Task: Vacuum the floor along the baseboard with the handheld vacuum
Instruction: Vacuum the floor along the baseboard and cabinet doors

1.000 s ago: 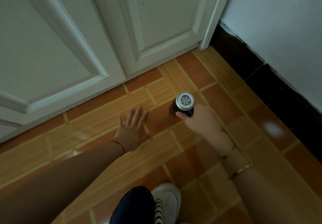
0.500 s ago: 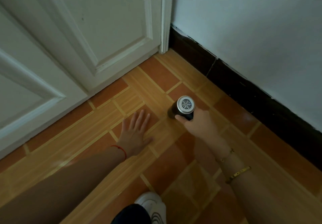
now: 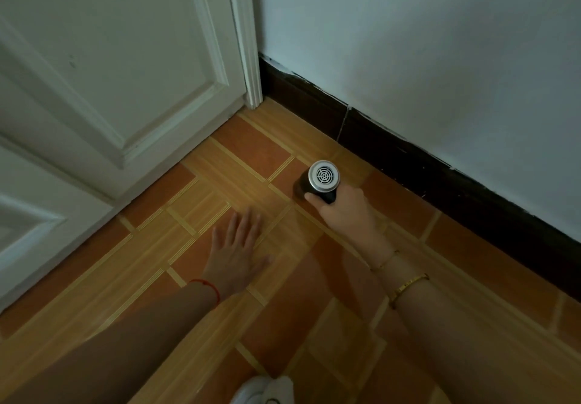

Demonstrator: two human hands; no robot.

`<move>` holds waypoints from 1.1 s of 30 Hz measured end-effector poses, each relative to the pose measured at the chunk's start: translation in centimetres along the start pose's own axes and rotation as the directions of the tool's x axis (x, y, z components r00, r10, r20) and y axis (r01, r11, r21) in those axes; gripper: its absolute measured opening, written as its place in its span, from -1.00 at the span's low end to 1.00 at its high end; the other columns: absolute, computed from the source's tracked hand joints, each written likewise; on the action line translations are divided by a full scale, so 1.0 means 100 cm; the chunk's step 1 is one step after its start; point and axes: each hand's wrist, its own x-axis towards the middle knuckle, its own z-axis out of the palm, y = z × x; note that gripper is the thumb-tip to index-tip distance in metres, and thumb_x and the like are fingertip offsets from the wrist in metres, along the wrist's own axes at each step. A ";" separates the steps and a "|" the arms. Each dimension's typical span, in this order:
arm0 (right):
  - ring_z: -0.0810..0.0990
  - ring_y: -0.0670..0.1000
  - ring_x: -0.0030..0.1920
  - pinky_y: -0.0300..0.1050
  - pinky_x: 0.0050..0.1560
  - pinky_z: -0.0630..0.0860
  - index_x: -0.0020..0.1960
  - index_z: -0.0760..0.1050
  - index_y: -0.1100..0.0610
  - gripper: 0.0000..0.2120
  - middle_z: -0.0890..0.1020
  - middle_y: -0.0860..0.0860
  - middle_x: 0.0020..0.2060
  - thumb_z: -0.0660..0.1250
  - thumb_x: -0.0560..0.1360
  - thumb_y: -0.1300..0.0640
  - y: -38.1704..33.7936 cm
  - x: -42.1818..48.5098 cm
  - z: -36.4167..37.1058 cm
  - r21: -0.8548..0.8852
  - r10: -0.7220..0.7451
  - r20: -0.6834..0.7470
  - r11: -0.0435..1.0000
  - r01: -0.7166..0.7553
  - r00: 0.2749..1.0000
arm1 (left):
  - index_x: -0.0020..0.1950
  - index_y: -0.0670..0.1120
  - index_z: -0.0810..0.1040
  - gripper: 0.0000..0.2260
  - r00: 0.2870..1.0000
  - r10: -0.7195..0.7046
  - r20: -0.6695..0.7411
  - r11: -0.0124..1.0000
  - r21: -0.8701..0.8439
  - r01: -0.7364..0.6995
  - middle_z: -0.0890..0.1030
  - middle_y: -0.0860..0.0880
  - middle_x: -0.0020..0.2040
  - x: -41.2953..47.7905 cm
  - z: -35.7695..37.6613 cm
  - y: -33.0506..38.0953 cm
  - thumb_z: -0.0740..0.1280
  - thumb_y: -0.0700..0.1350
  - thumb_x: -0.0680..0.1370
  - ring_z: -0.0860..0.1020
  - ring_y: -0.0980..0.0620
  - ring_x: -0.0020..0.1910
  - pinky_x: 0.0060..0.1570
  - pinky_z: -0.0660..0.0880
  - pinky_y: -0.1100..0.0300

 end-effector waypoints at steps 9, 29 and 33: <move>0.62 0.04 0.12 -0.01 0.08 0.59 0.32 0.47 0.13 -0.41 0.65 0.03 0.11 0.47 0.41 -0.16 -0.006 0.011 0.014 0.004 -0.073 0.039 0.997 0.073 0.997 | 0.55 0.05 -0.40 -0.27 0.999 0.031 -0.041 0.999 -0.037 -0.033 -0.39 -0.03 0.57 0.011 -0.004 0.001 -0.11 0.36 0.57 -0.37 -0.08 0.55 0.51 -0.25 -0.23; 0.65 0.12 0.07 0.01 -0.03 0.61 0.36 0.42 0.11 -0.39 0.66 0.07 0.09 0.38 0.46 -0.23 0.015 -0.006 -0.012 -0.089 0.052 -0.150 0.994 -0.066 0.987 | 0.56 0.03 -0.36 -0.26 0.993 0.097 -0.072 0.995 -0.031 -0.099 -0.35 -0.05 0.58 0.025 -0.011 0.015 -0.23 0.38 0.52 -0.35 -0.08 0.55 0.51 -0.28 -0.22; 0.64 0.17 0.09 -0.04 -0.04 0.52 0.41 0.35 0.11 -0.35 0.66 0.11 0.09 0.35 0.47 -0.26 0.033 -0.010 -0.034 -0.111 0.152 -0.268 0.976 -0.188 0.951 | 0.56 0.03 -0.39 -0.28 0.990 0.125 -0.066 0.992 -0.021 -0.127 -0.34 -0.05 0.58 0.027 -0.012 0.025 -0.15 0.35 0.57 -0.37 -0.08 0.54 0.52 -0.25 -0.23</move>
